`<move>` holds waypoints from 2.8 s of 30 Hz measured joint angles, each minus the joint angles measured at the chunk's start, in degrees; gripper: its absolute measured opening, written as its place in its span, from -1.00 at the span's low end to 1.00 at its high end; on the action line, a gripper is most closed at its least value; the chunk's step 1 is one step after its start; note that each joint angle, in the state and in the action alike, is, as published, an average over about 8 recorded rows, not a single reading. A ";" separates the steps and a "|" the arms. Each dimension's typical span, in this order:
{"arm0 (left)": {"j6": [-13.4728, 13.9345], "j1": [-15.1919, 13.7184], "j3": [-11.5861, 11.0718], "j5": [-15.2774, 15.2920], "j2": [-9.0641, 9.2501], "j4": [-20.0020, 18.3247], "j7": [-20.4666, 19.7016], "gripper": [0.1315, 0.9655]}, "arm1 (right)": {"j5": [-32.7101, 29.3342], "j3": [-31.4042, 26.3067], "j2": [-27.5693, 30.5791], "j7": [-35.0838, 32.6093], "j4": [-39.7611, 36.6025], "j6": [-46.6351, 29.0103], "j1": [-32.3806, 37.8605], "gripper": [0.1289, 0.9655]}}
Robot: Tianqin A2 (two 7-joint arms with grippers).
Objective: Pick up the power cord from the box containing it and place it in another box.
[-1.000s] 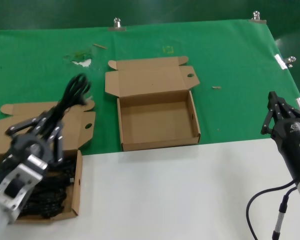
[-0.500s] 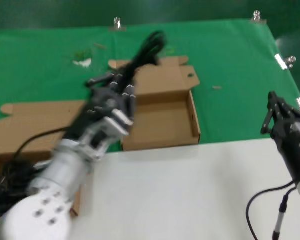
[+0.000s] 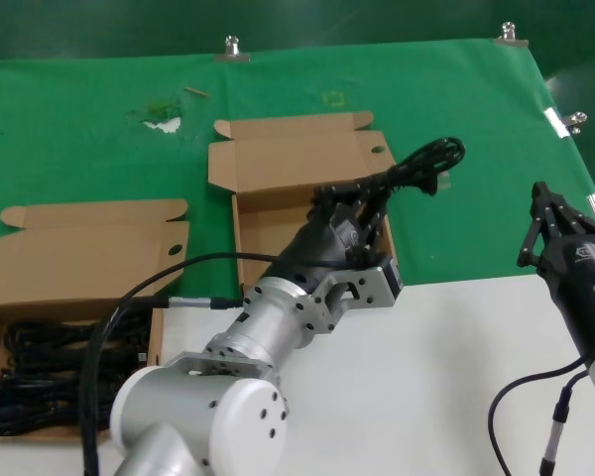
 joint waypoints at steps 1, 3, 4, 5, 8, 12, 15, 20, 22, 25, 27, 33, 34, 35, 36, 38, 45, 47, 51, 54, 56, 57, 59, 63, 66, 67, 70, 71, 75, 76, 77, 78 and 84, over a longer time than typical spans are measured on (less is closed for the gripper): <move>-0.65 -0.80 0.73 1.65 0.02 1.71 -2.01 -0.84 | 0.00 0.00 0.00 0.00 0.00 0.00 0.00 -0.98; -1.89 -2.47 2.01 5.11 0.05 5.13 -6.56 -0.84 | 0.00 0.00 0.00 0.00 0.00 0.00 0.00 -0.98; -2.42 -3.26 2.52 6.83 0.06 6.72 -8.88 -0.84 | 0.00 0.00 0.00 0.00 0.00 0.00 0.00 -0.98; -2.91 -4.04 2.98 8.65 0.06 8.30 -11.33 -0.84 | 0.00 0.00 0.00 0.00 0.00 0.00 0.00 -0.98; -4.09 -6.25 4.08 14.06 0.08 12.74 -18.51 -0.84 | 0.00 0.00 0.00 0.00 0.00 0.00 0.00 -0.98; -5.48 -9.09 5.37 20.75 0.08 18.68 -27.31 -0.84 | 0.00 0.00 0.00 0.00 0.00 0.00 0.00 -0.98; -6.87 -11.41 6.38 24.20 0.08 23.70 -32.70 -0.84 | 0.00 0.00 0.00 0.00 0.00 0.00 0.00 -0.98; -10.01 -15.36 8.25 24.42 0.09 32.38 -37.01 -0.84 | 0.00 0.00 0.00 0.00 0.00 0.00 0.00 -0.98; -11.60 -16.88 9.22 21.69 0.09 35.69 -36.22 -0.84 | 0.00 0.00 0.00 0.00 0.00 0.00 0.00 -0.98; -14.34 -19.04 11.03 14.85 0.09 40.22 -32.49 -0.84 | 0.00 0.00 0.00 0.00 0.00 0.00 0.00 -0.98; -16.26 -20.31 12.39 9.25 0.09 42.76 -28.74 -0.84 | 0.00 0.00 0.00 0.00 0.00 0.00 0.00 -0.98; -21.21 -22.79 16.36 -7.88 0.09 47.47 -15.47 -0.82 | 0.00 0.00 0.00 0.00 0.00 0.00 0.00 -0.98; -21.88 -23.09 17.04 -10.68 0.09 48.00 -13.30 -0.82 | 0.00 0.00 0.00 0.00 0.00 0.00 0.00 -0.98; -22.52 -23.39 17.76 -13.59 0.09 48.50 -11.07 -0.81 | 0.00 0.00 0.00 0.00 0.00 0.00 0.00 -0.98; -23.14 -23.68 18.52 -16.53 0.09 48.98 -8.85 -0.80 | 0.00 0.00 0.00 0.00 0.00 0.00 0.00 -0.98; -24.25 -24.19 20.06 -22.31 0.09 49.80 -4.52 -0.79 | 0.00 0.00 0.00 0.00 0.00 0.00 0.00 -0.98; -26.81 -25.31 25.13 -41.22 0.09 51.67 9.12 -0.63 | 0.00 0.00 0.00 0.00 0.00 0.00 0.00 -0.98; -27.03 -25.32 25.71 -45.77 0.09 51.75 12.80 -0.58 | 0.00 0.00 0.00 0.00 0.00 0.00 0.00 -0.98; -26.66 -24.34 23.91 -52.63 -0.03 50.00 20.70 -0.58 | 0.00 0.00 0.00 0.00 0.00 0.00 0.00 -0.98; -25.86 -22.54 20.42 -56.11 -0.61 45.96 26.24 -0.44 | 0.00 0.00 0.00 0.00 0.00 0.00 0.00 -0.98; -25.32 -21.00 17.93 -57.99 -1.31 41.86 28.93 -0.35 | 0.00 0.00 0.00 0.00 0.00 0.00 0.00 -0.98; -25.08 -20.15 16.69 -58.87 -1.76 39.47 29.93 -0.30 | 0.00 0.00 0.00 0.00 0.00 0.00 0.00 -0.98; -24.58 -18.41 14.41 -60.31 -2.80 34.35 30.79 -0.21 | 0.00 0.00 0.00 0.00 0.00 0.00 0.00 -0.98; -23.29 -14.90 10.00 -61.89 -5.08 23.76 29.13 -0.02 | 0.00 0.00 0.00 0.00 0.00 0.00 0.00 -0.98; -21.95 -12.30 6.82 -62.90 -6.99 16.07 26.35 0.17 | 0.00 0.00 0.00 0.00 0.00 0.00 0.00 -0.98; -21.53 -11.46 5.89 -63.44 -7.74 13.53 25.39 0.23 | 0.00 0.00 0.00 0.00 0.00 0.00 0.00 -0.98; -20.93 -9.16 4.03 -66.35 -10.73 5.82 22.89 0.34 | 0.00 0.00 0.00 0.00 0.00 0.00 0.00 -0.98; -21.03 -8.51 3.84 -67.81 -12.00 3.32 22.27 0.39 | 0.00 0.00 0.00 0.00 0.00 0.00 0.00 -0.98; -22.21 -6.82 4.33 -73.41 -16.58 -4.25 20.74 0.59 | 0.00 0.00 0.00 0.00 0.00 0.00 0.00 -0.98; -22.52 -6.57 4.51 -74.40 -17.36 -5.35 20.55 0.64 | 0.00 0.00 0.00 0.00 0.00 0.00 0.00 -0.98; -22.75 -6.36 4.64 -75.14 -17.94 -6.16 20.39 0.69 | 0.00 0.00 0.00 0.00 0.00 0.00 0.00 -0.98; -22.83 -6.18 4.62 -75.47 -18.22 -6.56 20.26 0.69 | 0.00 0.00 0.00 0.00 0.00 0.00 0.00 -0.98; -22.45 -4.85 3.24 -75.30 -18.21 -6.78 19.48 0.86 | -0.03 -0.04 -0.04 0.03 -0.05 -0.02 0.03 -0.98</move>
